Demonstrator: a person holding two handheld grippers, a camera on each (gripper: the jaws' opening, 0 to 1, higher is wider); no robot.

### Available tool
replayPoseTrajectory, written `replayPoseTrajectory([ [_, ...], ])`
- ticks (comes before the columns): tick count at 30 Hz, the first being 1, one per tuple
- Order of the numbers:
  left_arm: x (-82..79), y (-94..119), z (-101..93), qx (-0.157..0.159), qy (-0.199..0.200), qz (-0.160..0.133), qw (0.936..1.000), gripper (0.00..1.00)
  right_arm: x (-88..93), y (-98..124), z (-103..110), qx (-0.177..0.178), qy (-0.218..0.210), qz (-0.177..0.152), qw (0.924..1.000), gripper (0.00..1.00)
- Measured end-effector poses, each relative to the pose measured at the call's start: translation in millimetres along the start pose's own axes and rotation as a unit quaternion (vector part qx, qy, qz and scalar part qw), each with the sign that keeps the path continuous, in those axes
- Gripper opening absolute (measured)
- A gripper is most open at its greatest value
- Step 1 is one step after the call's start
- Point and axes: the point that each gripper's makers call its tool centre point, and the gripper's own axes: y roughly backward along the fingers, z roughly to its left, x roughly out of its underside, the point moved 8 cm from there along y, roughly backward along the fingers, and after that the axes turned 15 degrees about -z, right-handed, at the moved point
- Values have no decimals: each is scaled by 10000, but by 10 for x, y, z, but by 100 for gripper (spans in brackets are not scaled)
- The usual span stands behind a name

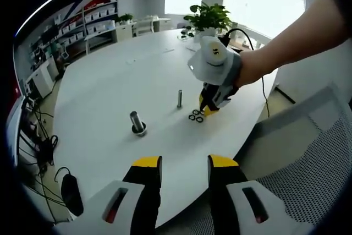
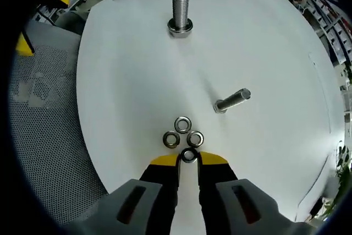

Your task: Place the washer onto the threaded stud by aligning its center hole with the stud, sliding it down to the base, and recovering from edge contact or off-axis alignment until the washer reaches the visible bottom stop.

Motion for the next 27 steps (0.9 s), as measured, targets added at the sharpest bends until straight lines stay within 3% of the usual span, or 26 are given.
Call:
replayPoseTrajectory([
  [7,-7,2,1,-10,30,-22,10000,31,77,44,11,121,-355,-445,9983,14],
  [16,-18,10,-4,-13,51,-34,10000,31,136,123,24,160,-543,-512,9971,13],
  [22,-22,7,-14,12,25,-32,10000,31,59,314,-3,202,-719,-762,9943,13],
  [27,-22,7,-14,26,10,-26,10000,31,-30,330,-88,208,-688,-913,9932,13],
])
